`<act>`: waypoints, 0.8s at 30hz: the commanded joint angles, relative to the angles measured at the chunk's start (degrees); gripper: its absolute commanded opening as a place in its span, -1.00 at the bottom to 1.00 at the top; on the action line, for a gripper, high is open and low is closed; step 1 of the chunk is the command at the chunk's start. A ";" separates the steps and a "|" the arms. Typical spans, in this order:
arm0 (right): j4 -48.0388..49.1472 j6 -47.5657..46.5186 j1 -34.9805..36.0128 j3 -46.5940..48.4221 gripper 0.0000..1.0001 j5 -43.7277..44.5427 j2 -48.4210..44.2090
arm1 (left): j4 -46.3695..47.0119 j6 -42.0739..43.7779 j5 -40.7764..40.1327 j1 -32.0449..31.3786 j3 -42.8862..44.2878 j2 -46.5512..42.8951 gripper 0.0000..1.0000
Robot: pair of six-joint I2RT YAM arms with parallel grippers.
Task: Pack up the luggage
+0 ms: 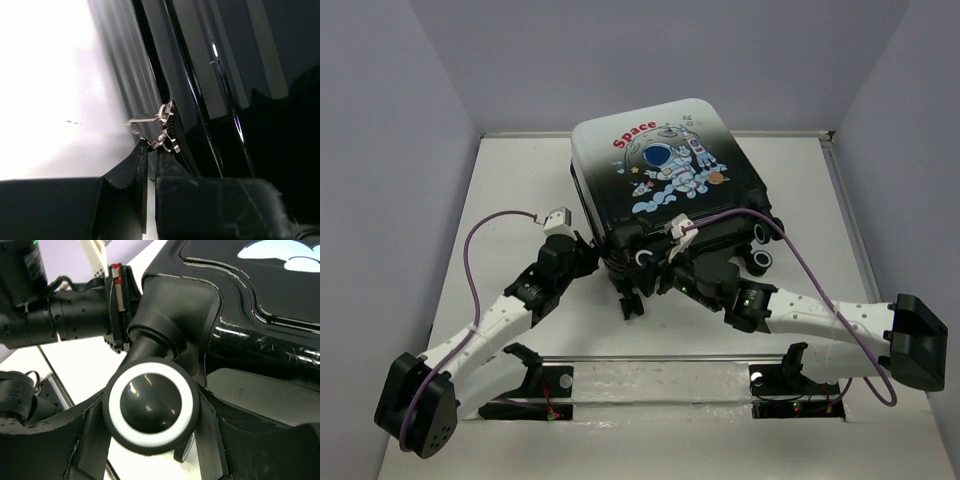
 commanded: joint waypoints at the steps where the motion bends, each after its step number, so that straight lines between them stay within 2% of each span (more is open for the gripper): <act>1: -0.17 0.96 -1.13 -0.63 -0.86 4.03 -3.78 | 3.45 -1.62 -16.64 8.39 8.96 4.86 -0.88; 3: -0.17 1.23 -1.12 0.16 -0.86 2.45 -2.04 | 3.02 -2.77 -14.89 8.66 10.38 4.87 -0.84; 4: -0.26 1.49 -0.60 0.68 -0.86 1.92 -1.33 | 2.58 -2.95 -14.18 8.66 11.00 3.04 -0.66; 5: -0.09 1.49 0.10 1.82 -0.87 1.05 -0.54 | 0.49 -2.95 -13.56 8.66 11.18 1.63 -0.41; 6: 0.61 1.41 0.11 2.35 -0.87 0.51 1.38 | -0.67 -3.38 -13.38 8.66 11.26 -0.22 0.18; 7: 0.70 1.23 0.63 3.23 -0.86 -0.01 2.45 | -1.81 -3.21 -13.12 8.66 11.00 -2.24 0.46; 8: 0.53 0.88 1.33 4.54 -0.86 -0.89 3.68 | -4.00 -2.69 -12.94 8.66 10.83 -7.30 0.66; 9: 0.09 0.44 1.34 7.43 -0.82 -1.16 4.73 | -5.41 -1.64 -13.12 8.75 10.91 -10.14 0.98; 10: -0.52 0.00 2.21 9.20 -0.72 -1.60 5.88 | -6.64 -1.63 -13.47 8.66 11.18 -12.60 0.98; 11: -1.39 -1.22 2.74 11.04 -0.37 -1.95 7.89 | -8.92 0.20 -13.73 8.75 12.48 -17.33 0.98; 13: -5.60 -2.46 4.67 16.84 0.18 -0.64 9.57 | -13.84 3.55 -13.82 8.75 15.91 -20.79 0.98; 14: -10.06 -3.51 5.73 18.78 0.91 0.58 10.71 | -17.52 4.43 -13.12 8.75 17.40 -22.80 0.98; 15: -10.10 -3.87 5.74 20.54 1.00 1.38 10.81 | -17.55 5.39 -13.12 8.75 18.81 -23.34 0.98; 17: -15.71 -4.39 6.87 22.22 1.00 3.14 8.72 | -22.98 7.24 -9.53 8.75 22.23 -24.92 0.98; 19: -18.17 -4.48 6.88 21.96 1.00 3.06 5.81 | -24.58 8.12 -7.50 8.75 23.48 -26.07 0.98; 23: -25.12 -6.41 6.88 20.21 1.00 2.97 -4.55 | -25.99 8.48 -1.71 8.75 22.96 -31.08 0.98; 24: -26.44 -7.03 6.88 18.98 1.00 3.58 -9.79 | -25.38 8.04 0.74 8.75 22.78 -31.87 0.98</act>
